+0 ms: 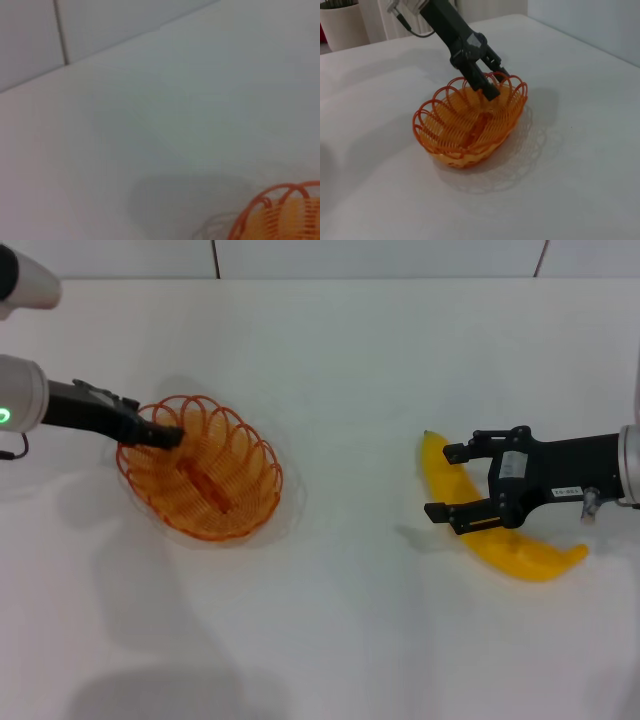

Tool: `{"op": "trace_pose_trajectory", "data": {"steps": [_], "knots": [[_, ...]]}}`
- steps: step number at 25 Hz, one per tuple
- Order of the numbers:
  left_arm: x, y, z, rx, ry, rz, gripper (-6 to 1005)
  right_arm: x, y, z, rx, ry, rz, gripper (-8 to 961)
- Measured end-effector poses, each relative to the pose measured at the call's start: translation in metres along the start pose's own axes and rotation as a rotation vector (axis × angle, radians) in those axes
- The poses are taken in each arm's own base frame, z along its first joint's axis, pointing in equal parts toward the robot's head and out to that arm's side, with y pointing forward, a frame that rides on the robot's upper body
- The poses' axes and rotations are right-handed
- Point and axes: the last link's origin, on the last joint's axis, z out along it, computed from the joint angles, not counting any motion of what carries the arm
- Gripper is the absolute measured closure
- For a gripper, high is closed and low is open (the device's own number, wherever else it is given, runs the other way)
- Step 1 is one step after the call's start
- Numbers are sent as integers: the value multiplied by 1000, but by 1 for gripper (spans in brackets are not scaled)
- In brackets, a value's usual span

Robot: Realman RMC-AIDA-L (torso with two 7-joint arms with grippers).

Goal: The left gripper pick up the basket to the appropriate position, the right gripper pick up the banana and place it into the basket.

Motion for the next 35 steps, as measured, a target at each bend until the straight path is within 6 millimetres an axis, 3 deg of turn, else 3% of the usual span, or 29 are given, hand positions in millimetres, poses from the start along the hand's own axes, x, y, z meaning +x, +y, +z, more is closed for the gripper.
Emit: {"op": "trace_pose_trajectory", "data": {"steps": [12,23,28,35], "knots": [[-5,4,5,7,-19,27,253,1,0,2,-8,2,10,77],[-4,3,5,19,-3,49,497,3,1,3,-12,14,15,77],[-2,3,5,19,-1,55,732,3,1,3,-12,14,15,76],[4,3,3,17,22,59,866,5,1,4,-14,16,23,76]]}}
